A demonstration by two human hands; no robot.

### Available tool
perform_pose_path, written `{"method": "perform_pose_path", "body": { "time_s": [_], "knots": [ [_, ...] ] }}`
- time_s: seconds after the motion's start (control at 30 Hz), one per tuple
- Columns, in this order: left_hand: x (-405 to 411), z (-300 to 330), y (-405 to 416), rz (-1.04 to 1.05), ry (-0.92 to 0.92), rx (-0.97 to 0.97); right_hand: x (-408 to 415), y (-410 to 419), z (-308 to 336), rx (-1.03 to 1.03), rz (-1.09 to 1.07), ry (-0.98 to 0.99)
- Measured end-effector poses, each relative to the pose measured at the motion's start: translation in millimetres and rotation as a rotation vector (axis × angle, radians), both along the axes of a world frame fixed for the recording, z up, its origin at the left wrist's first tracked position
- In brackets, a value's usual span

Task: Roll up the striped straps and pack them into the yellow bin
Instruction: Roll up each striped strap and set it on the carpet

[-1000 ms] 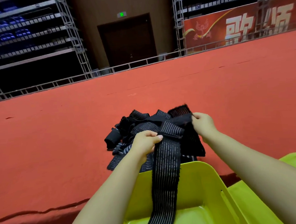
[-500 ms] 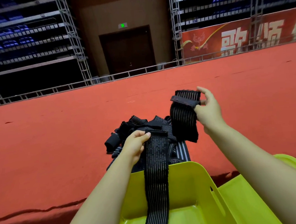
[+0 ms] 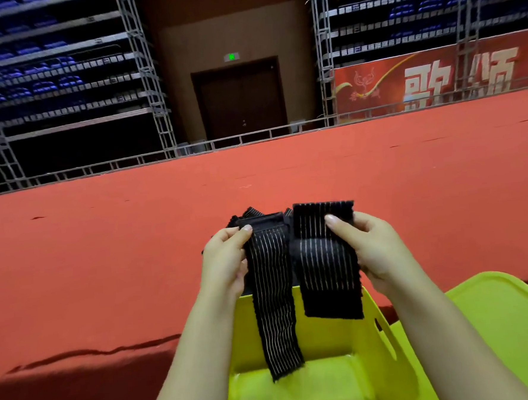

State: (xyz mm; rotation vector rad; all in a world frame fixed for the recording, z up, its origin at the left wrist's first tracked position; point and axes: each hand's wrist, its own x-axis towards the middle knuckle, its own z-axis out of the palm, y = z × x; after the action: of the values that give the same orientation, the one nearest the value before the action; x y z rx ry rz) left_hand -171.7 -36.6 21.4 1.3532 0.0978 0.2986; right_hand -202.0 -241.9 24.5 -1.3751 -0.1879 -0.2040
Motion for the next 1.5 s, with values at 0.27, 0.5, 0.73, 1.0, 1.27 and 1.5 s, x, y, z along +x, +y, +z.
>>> {"method": "perform_pose_path", "body": {
  "time_s": [0.27, 0.5, 0.73, 1.0, 1.27, 1.5],
  "knots": [
    [-60.2, -5.2, -5.0, 0.105, -0.117, -0.074, -23.9, 13.3, -23.1, -0.267, -0.176, -0.088],
    [-62.7, 1.2, -10.7, 0.176, -0.167, -0.128, -40.1, 16.0, -16.4, -0.149, -0.085, -0.209],
    [-67.0, -7.3, -26.1, 0.136, -0.197, -0.168, -52.1, 22.0, -7.7, 0.158, 0.14, -0.117],
    [-76.8, -8.7, -42.4, 0.01, -0.233, -0.145, -59.5, 30.9, -5.1, 0.272, 0.283, 0.035],
    [-74.7, -5.3, -34.9, 0.007, -0.249, -0.152, -59.3, 29.1, -2.3, 0.221, 0.293, 0.025],
    [-87.0, -8.5, -32.8, -0.211, -0.275, -0.047, -54.0, 27.7, -8.3, 0.325, 0.172, -0.062]
  ]
}}
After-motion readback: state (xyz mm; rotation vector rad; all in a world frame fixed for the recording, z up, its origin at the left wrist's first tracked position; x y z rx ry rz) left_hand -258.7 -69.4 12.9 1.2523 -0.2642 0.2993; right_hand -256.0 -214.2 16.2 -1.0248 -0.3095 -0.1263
